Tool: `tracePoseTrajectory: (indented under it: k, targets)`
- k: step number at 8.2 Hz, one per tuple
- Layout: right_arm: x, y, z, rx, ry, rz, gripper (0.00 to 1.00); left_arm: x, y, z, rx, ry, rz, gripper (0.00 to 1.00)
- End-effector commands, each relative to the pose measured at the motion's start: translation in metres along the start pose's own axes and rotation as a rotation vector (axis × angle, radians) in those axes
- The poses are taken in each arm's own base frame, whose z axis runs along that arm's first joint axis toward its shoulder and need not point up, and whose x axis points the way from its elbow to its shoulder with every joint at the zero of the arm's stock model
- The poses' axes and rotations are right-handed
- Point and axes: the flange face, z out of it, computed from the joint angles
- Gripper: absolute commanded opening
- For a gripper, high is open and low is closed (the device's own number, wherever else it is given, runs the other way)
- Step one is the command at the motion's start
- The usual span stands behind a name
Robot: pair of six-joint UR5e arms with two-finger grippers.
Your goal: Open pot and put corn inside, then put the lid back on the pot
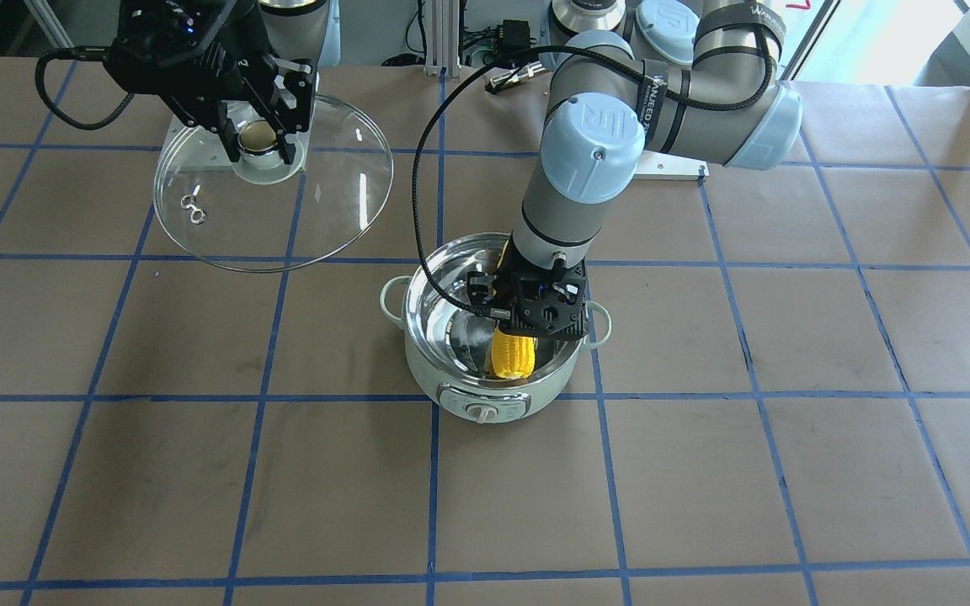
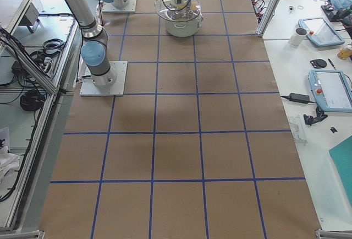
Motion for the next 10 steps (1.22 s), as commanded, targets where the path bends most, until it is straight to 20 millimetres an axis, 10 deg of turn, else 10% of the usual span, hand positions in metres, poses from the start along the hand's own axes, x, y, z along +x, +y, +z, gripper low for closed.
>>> tracePoseTrajectory:
  k: [1, 3, 7, 10]
  targets:
    - [0.0, 0.0, 0.0, -0.001, 0.0, 0.0, 0.33, 0.0, 0.001, 0.012, -0.022, -0.004, -0.02, 0.26]
    - [0.0, 0.0, 0.0, -0.001, 0.0, 0.0, 0.33, 0.001, 0.001, 0.01, -0.02, -0.002, -0.016, 1.0]
    - [0.0, 0.0, 0.001, -0.002, 0.001, 0.0, 0.33, 0.0, 0.017, 0.002, -0.129, -0.025, -0.012, 1.0]
    - [-0.001, 0.001, 0.001, -0.004, -0.002, 0.0, 0.32, -0.008, -0.003, -0.054, -0.079, -0.081, 0.029, 1.0]
